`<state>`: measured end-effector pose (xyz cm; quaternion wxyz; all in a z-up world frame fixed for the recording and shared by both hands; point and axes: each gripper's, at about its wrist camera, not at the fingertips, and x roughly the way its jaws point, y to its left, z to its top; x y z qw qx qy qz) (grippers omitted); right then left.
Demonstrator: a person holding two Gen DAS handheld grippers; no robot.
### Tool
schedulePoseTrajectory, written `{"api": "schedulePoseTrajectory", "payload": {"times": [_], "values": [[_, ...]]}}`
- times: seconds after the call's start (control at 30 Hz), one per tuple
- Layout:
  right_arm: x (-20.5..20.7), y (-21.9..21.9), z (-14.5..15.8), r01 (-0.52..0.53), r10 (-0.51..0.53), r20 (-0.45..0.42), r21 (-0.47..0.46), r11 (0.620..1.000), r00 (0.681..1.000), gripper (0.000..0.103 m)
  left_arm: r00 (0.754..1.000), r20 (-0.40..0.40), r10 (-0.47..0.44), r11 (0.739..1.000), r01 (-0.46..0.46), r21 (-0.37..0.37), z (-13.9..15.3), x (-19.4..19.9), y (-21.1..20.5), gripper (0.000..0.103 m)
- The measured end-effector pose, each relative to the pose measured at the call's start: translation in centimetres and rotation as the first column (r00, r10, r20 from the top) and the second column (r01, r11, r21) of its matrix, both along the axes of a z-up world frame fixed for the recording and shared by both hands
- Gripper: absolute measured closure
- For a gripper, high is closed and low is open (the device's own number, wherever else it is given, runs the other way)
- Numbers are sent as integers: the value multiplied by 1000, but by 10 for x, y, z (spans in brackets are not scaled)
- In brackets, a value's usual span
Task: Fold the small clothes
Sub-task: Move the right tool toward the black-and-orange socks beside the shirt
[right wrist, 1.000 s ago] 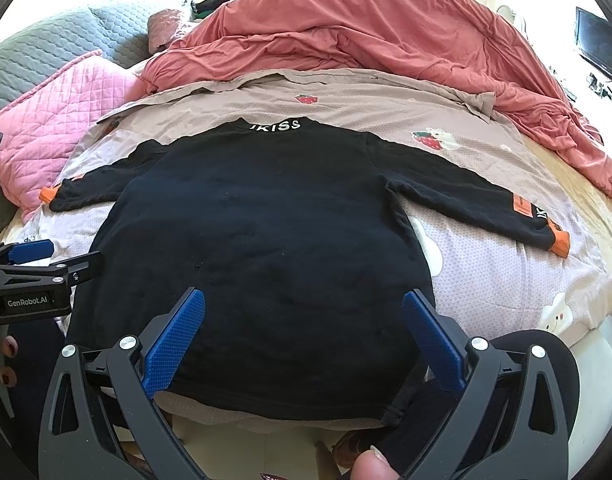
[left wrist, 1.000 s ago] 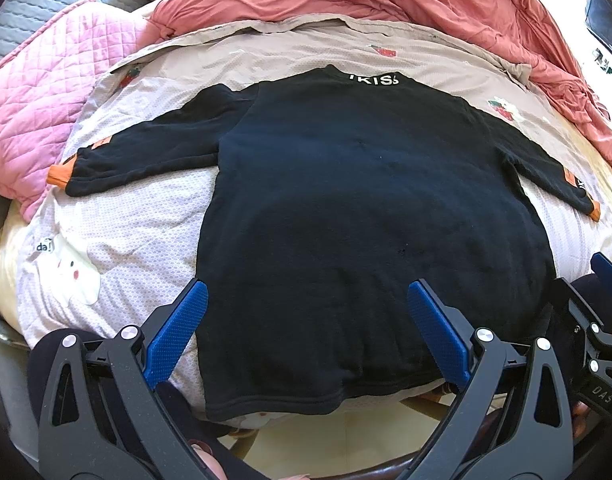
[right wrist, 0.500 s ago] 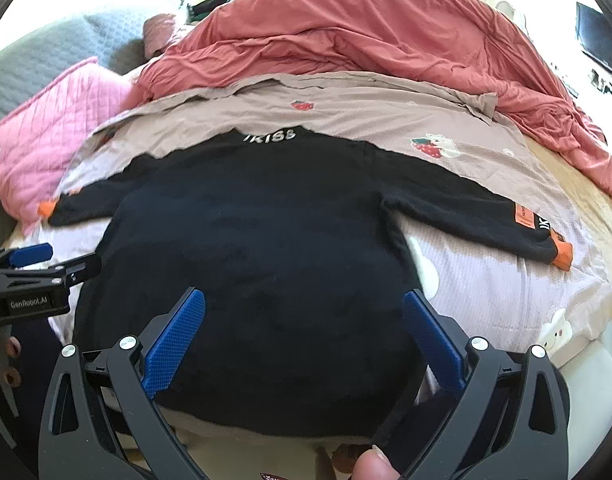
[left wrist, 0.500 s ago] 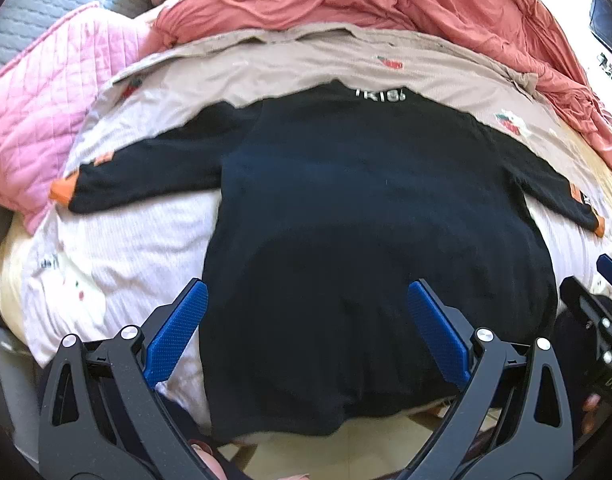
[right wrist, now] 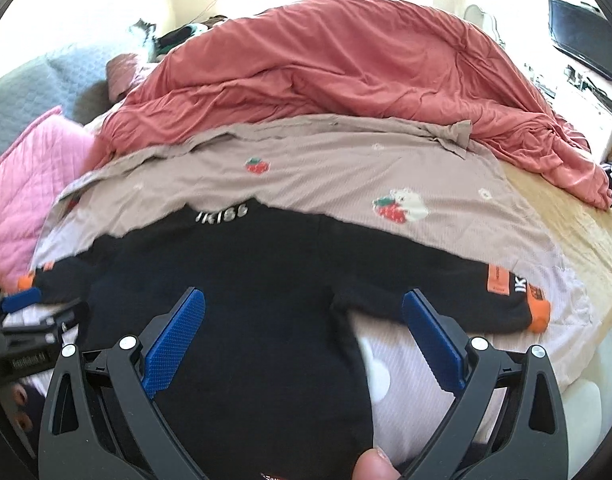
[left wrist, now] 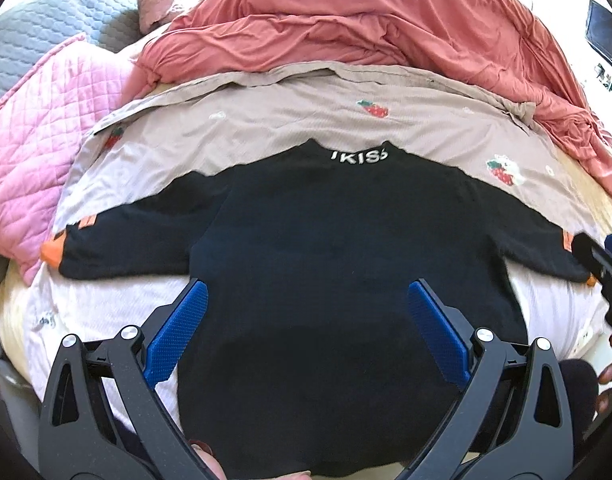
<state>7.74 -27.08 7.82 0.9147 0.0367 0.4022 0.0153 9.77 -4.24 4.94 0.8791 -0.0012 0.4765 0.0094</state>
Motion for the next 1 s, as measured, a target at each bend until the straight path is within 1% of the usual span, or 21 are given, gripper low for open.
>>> {"api": "schedulePoseTrajectory", "payload": {"times": [0.07,0.13,0.23,0.33,0.5,0.67,0.83,0.93,1.0], "values": [[12,-4,4,11,-11,0,26,1000,1000,4,1000,2,-4,1000,4,1,1,8,-5,9],[23,-6,8,18,-18,6,30,999,1000,4,1000,-2,2,1000,-2,7,3,19,-9,9],[45,-11,11,38,-38,-1,38,999,999,4,1000,-12,16,1000,-16,-9,3,32,-11,9],[61,-19,8,71,-70,-12,73,995,997,4,1000,-10,19,1000,-19,-19,2,46,-16,9],[79,-33,-1,125,-125,-10,87,988,992,4,1000,-18,12,1000,-13,-23,-5,65,-25,9],[90,-47,-12,173,-173,6,39,984,985,4,999,-33,12,1000,-13,-25,-17,78,-33,9],[86,-67,-29,208,-207,27,-51,977,978,4,999,-51,-1,1000,0,-29,-33,87,-46,9],[82,-82,-42,239,-238,22,-75,968,971,4,998,-56,-2,1000,1,-25,-42,92,-51,9],[81,-95,-50,264,-263,17,-68,962,965,4,998,-65,0,1000,-2,-24,-49,95,-55,9]]}}
